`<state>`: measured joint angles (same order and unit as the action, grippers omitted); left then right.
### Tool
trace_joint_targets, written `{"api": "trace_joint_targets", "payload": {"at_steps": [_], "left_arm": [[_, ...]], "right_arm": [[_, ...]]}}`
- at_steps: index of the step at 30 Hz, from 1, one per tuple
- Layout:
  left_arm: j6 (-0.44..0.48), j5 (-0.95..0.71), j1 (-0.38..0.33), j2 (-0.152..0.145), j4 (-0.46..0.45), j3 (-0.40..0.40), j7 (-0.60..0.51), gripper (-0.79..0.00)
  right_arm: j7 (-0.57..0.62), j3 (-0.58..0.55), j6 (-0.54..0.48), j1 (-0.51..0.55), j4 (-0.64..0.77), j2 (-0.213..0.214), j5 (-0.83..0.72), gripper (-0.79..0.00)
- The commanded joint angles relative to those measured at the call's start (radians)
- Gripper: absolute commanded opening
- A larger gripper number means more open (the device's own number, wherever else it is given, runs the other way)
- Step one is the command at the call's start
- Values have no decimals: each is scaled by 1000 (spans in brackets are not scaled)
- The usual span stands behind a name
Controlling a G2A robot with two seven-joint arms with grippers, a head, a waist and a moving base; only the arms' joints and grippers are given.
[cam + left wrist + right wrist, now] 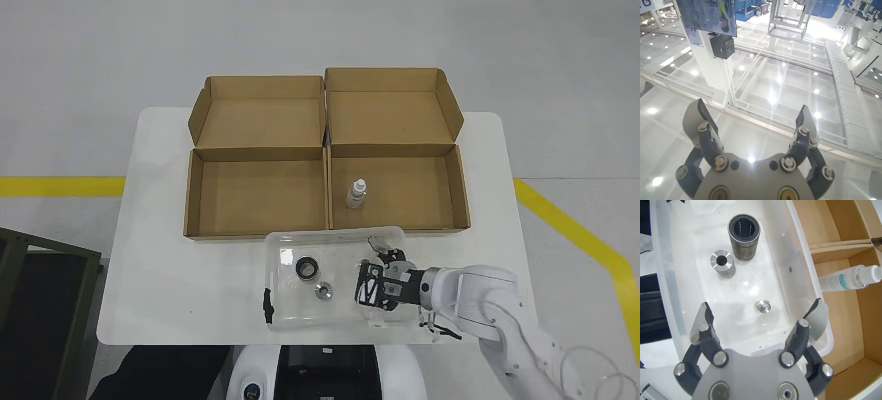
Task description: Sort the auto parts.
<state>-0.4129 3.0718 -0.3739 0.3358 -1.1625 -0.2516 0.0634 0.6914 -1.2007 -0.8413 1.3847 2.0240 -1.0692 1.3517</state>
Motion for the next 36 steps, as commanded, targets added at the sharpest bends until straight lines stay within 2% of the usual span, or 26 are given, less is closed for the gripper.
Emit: {"api": "trace_joint_targets", "payload": {"at_steps": [1,8,14,17,29,31,34,36], "left_arm": [[0,0,0,0,0,0,0,0],[0,0,0,0,0,0,0,0],[0,0,0,0,0,0,0,0],[0,0,0,0,0,0,0,0],[0,0,0,0,0,0,0,0],[0,0,0,0,0,0,0,0],[0,0,0,0,0,0,0,0],[0,0,0,0,0,0,0,0]], "right_arm": [[5,8,5,-9,-11,0,-1,-175],[47,39,35,-45,-42,-1,21,-169],[66,71,54,-67,-62,-3,34,-302],[67,85,64,-77,-75,-4,36,-394],[84,111,85,-100,-112,-4,41,-440],[80,114,88,-102,-117,-4,41,-489],[74,117,93,-104,-124,-4,43,-637],[71,119,92,-105,-125,-3,42,-702]]}}
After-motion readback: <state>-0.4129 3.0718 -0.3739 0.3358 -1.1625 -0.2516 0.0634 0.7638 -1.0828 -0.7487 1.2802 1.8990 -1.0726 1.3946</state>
